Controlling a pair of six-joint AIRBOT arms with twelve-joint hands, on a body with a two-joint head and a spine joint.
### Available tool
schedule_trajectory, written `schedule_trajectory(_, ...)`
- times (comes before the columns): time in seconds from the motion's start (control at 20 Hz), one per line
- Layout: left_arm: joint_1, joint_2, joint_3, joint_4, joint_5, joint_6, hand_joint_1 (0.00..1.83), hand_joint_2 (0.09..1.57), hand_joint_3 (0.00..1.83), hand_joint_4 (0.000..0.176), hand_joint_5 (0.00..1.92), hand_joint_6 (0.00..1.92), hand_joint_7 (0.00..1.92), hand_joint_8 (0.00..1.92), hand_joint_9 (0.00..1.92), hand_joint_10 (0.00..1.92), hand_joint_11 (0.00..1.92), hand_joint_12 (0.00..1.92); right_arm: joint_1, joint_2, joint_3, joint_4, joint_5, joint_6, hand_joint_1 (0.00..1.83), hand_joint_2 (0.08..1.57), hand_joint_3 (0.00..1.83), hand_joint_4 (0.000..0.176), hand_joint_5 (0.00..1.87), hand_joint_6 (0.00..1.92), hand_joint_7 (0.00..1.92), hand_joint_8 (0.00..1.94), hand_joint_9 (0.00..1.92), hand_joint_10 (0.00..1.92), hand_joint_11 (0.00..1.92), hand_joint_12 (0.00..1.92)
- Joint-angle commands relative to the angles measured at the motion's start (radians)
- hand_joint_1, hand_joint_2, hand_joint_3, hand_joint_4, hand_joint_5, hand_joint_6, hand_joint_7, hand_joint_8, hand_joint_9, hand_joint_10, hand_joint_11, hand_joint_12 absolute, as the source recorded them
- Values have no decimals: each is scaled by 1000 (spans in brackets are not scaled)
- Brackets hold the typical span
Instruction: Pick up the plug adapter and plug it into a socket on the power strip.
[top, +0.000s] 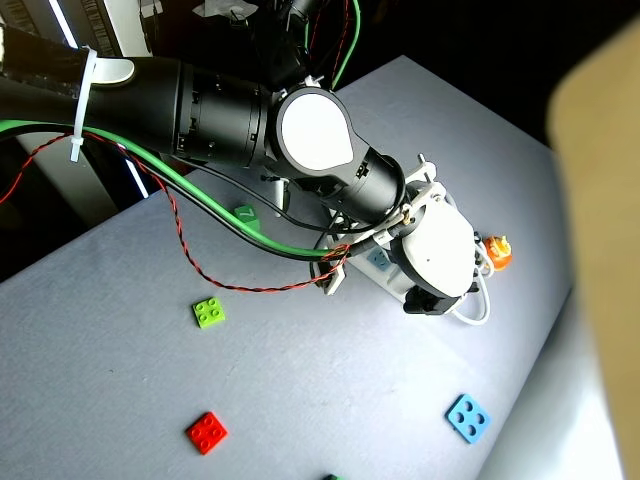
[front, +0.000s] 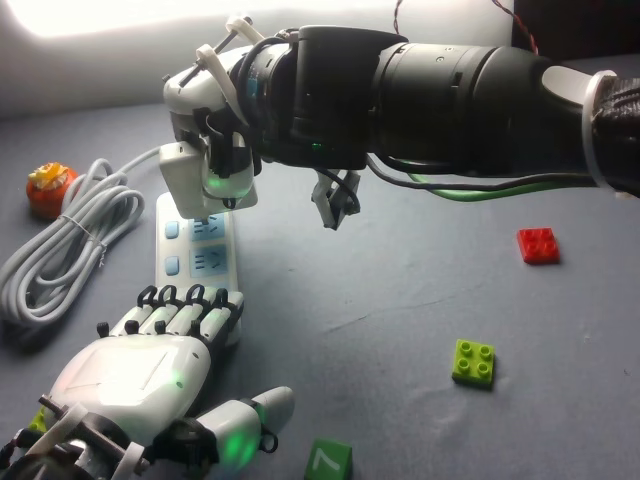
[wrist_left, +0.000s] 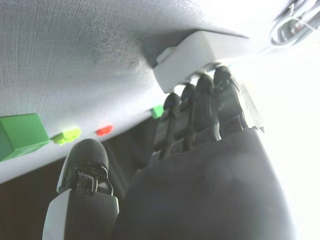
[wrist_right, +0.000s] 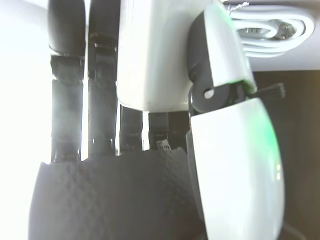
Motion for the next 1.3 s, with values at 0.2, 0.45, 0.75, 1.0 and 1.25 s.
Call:
schedule_trajectory(0.2, 1, 1, 3, 31, -26, -7, 21, 1288, 1, 0, 80, 7, 33, 5, 21, 5, 8, 4, 12, 2, -1, -31, 64, 5, 1234, 1116, 0, 0, 873, 1098, 1105, 845, 1313, 6, 963, 903)
schedule_trajectory(0.45, 2, 1, 5, 31, -26, -8, 0, 1284, 0, 0, 84, 2, 31, 1, 10, 0, 0, 0, 8, 2, -2, -31, 63, 5, 1216, 1128, 1, 0, 888, 1135, 1037, 906, 1288, 0, 917, 918)
schedule_trajectory(0.75, 2, 1, 5, 31, -29, -8, 14, 1284, 0, 0, 100, 10, 41, 10, 25, 8, 22, 11, 6, 4, -22, -31, 37, 1, 1225, 1116, 1, 0, 902, 1104, 1069, 861, 1194, 266, 930, 922)
schedule_trajectory(1.0, 2, 1, 6, 31, -32, -12, 0, 1280, 0, 0, 66, 8, 13, 3, 4, 0, 14, 9, 3, 11, -35, -31, 33, -3, 1209, 1143, 2, 0, 858, 1191, 1007, 945, 1229, 98, 879, 939)
schedule_trajectory(1.25, 2, 1, 6, 31, -32, -12, 0, 1285, 1, 0, 71, 7, 27, 7, 16, 6, 9, 9, -2, 13, -39, -31, 32, -1, 1220, 1133, 0, 0, 853, 1152, 1056, 907, 1267, 82, 914, 953)
